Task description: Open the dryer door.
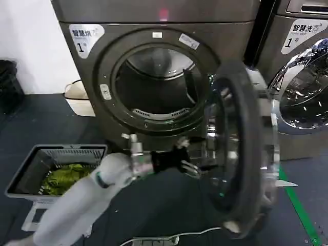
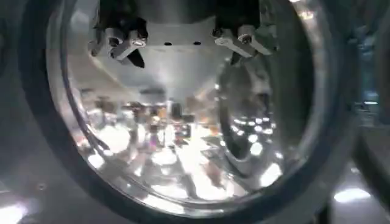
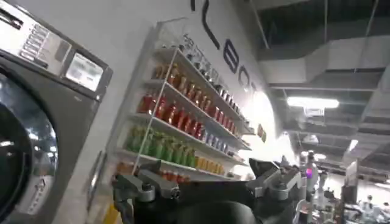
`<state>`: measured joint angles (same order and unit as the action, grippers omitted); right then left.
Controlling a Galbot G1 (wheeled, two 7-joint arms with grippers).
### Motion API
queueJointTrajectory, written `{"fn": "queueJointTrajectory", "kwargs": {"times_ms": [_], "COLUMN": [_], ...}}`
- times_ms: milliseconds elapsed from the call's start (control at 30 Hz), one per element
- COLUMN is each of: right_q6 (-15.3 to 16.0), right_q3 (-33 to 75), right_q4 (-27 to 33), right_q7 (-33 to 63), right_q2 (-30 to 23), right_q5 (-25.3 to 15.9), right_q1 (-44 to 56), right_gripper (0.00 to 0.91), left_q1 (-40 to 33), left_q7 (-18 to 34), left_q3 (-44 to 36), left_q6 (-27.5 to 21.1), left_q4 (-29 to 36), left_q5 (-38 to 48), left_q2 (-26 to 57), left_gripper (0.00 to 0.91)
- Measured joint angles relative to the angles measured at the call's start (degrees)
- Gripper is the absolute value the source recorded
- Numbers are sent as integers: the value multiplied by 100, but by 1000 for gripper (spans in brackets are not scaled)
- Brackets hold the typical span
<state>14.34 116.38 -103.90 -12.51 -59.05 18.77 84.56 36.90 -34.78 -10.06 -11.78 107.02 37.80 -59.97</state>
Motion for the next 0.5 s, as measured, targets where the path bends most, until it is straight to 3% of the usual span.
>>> {"fn": "queueJointTrajectory", "kwargs": {"times_ms": [167, 500], "right_q6": [166, 92], "right_q3": [432, 1062], "right_q4": [-108, -47], "right_q7": [401, 335], "right_q2": [12, 15], "right_q5": [-177, -337], "right_q1": [78, 426], "right_gripper": [907, 907], "left_q1": [-418, -1249], "left_q7": [93, 347], "left_q3": [-417, -1237], "left_q6": [-12, 114], "left_q4": [-323, -1126], "left_q5": [54, -90], "left_q2": [-388, -1218], "left_gripper": [907, 907]}}
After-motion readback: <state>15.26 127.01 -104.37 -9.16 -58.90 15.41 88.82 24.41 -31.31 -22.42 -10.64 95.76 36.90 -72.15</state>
